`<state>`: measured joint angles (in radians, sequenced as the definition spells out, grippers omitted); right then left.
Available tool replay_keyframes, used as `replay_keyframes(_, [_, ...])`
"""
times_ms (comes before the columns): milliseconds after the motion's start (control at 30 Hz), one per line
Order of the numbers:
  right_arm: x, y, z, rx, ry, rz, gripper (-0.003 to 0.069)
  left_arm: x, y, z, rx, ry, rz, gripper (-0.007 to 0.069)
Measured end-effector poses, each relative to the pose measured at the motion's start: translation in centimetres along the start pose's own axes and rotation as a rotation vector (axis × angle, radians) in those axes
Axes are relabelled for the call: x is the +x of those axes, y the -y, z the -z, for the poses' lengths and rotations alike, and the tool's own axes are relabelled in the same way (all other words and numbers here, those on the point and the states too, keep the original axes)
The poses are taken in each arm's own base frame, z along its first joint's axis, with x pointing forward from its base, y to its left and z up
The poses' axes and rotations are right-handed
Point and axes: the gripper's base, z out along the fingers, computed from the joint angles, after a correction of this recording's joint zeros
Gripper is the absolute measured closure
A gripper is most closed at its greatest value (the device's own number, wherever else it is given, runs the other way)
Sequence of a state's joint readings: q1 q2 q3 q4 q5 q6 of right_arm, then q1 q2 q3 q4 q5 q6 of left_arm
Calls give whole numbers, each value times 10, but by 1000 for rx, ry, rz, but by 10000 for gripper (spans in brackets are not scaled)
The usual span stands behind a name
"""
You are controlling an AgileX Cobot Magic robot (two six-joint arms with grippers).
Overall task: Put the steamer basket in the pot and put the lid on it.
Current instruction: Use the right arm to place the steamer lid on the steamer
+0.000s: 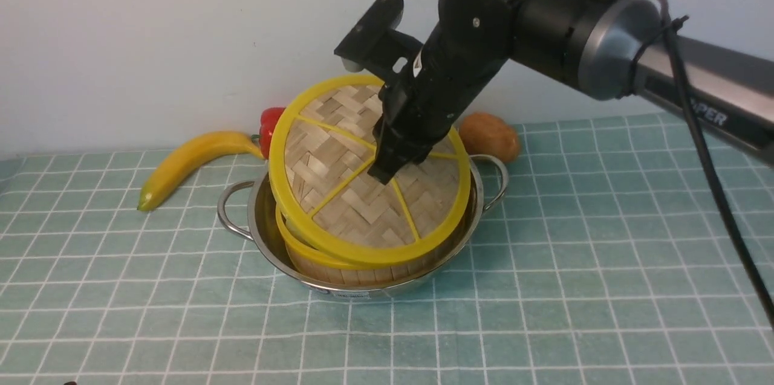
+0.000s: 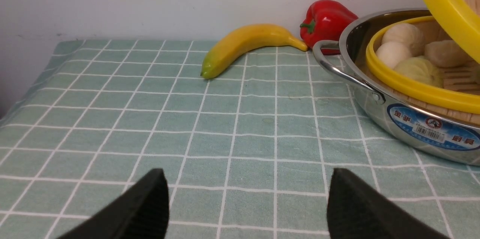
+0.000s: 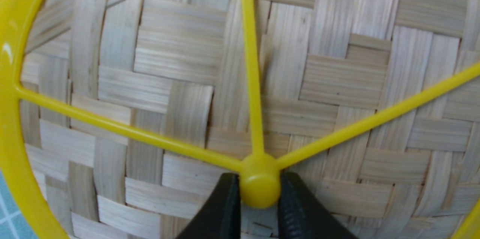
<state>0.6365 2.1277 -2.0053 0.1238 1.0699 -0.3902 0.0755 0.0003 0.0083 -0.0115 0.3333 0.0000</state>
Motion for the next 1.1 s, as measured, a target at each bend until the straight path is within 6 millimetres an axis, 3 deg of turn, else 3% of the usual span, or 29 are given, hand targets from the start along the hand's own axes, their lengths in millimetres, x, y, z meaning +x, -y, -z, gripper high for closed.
replay_keyframes(733, [-4, 2, 0, 20, 45, 37, 517, 0, 0, 0, 0, 0, 0, 101])
replay_keyframes(1100, [-1, 2, -17, 14, 27, 41, 517, 0, 0, 0, 0, 0, 0, 101])
